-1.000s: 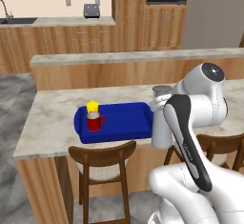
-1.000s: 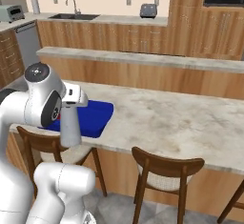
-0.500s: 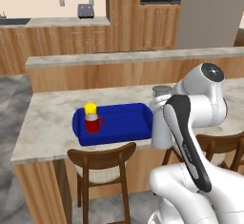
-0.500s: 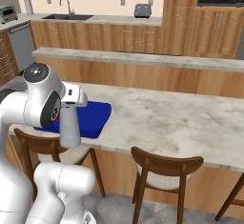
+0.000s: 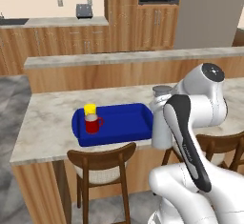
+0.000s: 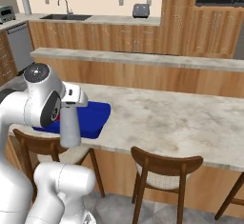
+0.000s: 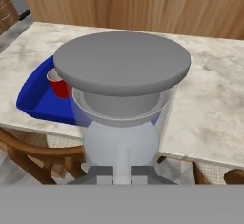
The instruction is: There is a tray on the dining counter. Grab the cup, mug, and pitcher and place them on the tray. The pitcher may be placed next to the tray if it cannot fit the tray.
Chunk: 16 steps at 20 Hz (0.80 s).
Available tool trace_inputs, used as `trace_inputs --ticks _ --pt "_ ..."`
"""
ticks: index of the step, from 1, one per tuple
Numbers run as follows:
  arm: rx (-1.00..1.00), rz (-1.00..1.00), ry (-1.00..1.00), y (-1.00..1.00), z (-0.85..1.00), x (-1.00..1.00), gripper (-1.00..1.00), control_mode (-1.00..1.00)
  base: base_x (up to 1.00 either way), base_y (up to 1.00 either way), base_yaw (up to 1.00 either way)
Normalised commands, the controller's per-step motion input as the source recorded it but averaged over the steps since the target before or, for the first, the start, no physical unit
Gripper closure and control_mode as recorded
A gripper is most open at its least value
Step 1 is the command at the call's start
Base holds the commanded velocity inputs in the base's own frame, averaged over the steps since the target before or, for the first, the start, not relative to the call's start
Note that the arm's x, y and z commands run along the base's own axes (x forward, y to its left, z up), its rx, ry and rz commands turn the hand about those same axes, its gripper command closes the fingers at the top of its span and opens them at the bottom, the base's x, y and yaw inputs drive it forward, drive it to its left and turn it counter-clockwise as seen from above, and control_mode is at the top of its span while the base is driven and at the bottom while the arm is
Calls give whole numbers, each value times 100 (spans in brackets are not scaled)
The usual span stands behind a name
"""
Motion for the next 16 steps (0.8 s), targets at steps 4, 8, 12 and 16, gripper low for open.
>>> trace_inputs --ticks 4,8,12,16 --pt "0 0 0 0 0 0 100 100 26 3 0" --pt "0 0 -2 18 0 56 100 -100 0 0 0" --pt "0 0 -8 14 0 59 100 -100 0 0 0" --pt "0 0 -7 14 0 74 100 -100 0 0 0"
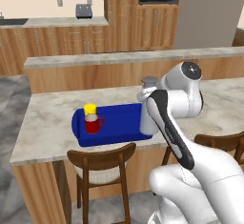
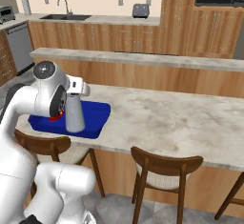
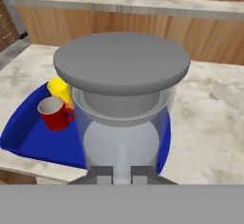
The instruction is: There is a tray on the dining counter. Grab the cup, mug, and pitcher and place them on the tray. The pitcher may be placed next to the tray if it cannot fit the tray.
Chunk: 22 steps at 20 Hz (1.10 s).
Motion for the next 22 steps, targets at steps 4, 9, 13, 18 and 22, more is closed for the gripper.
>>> trace_inputs --ticks 4,9,13,18,22 --pt "0 0 -4 8 -11 83 100 -100 0 0 0" --pt "0 0 0 3 -27 96 100 -100 0 0 0" --pt "0 0 -4 5 -39 80 100 -100 0 0 0" --pt "1 0 -8 3 -36 62 100 -100 0 0 0" --pt "4 0 -3 4 -33 61 100 -100 0 0 0"
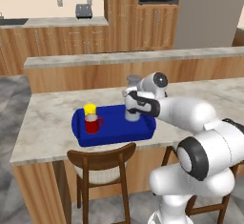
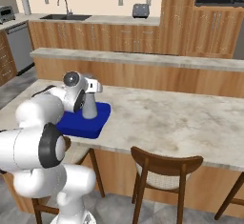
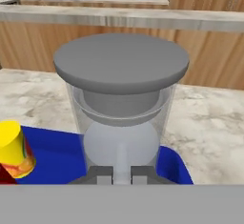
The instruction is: There is a tray on the dining counter. Grab the cup, mug, and pitcher and place them on the tray. The pitcher may be placed next to the tray if it cannot fit the tray.
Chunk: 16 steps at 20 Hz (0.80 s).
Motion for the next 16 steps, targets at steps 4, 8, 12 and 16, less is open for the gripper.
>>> trace_inputs --ticks 4,8,12,16 --pt "7 0 0 6 -25 34 100 -100 0 0 0" --pt "4 0 0 2 -29 30 100 -100 0 0 0" --pt "0 0 0 2 -30 18 100 -100 0 0 0" --pt "0 0 0 0 -22 3 100 -100 0 0 0"
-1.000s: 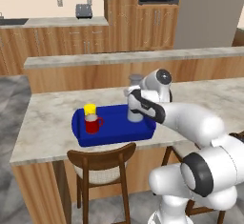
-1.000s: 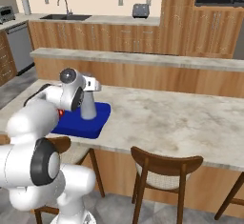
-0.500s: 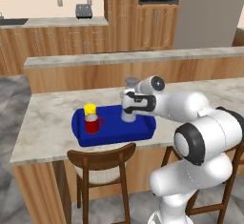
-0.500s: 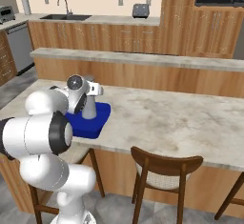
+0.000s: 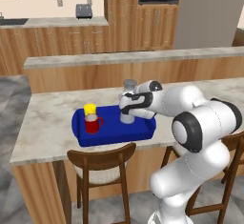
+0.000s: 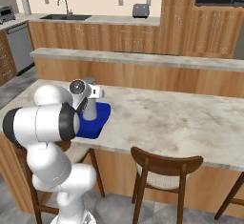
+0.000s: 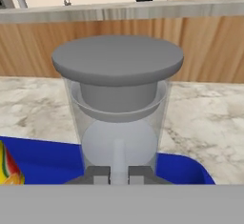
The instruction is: There is a tray on the dining counter. Grab the cup, mug, and pitcher and place them on the tray. The pitcher may be placed next to the tray if it cannot fit the tray.
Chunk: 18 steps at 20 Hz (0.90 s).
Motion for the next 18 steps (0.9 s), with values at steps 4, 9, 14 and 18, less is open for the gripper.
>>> trace_inputs --ticks 4,9,14,18 --pt "0 0 0 1 -13 0 100 -100 0 0 0" --pt "0 0 0 0 0 0 100 -100 0 0 0" --pt "0 0 0 0 0 0 100 -100 0 0 0" --pt "0 0 0 0 0 0 -100 -100 0 0 0"
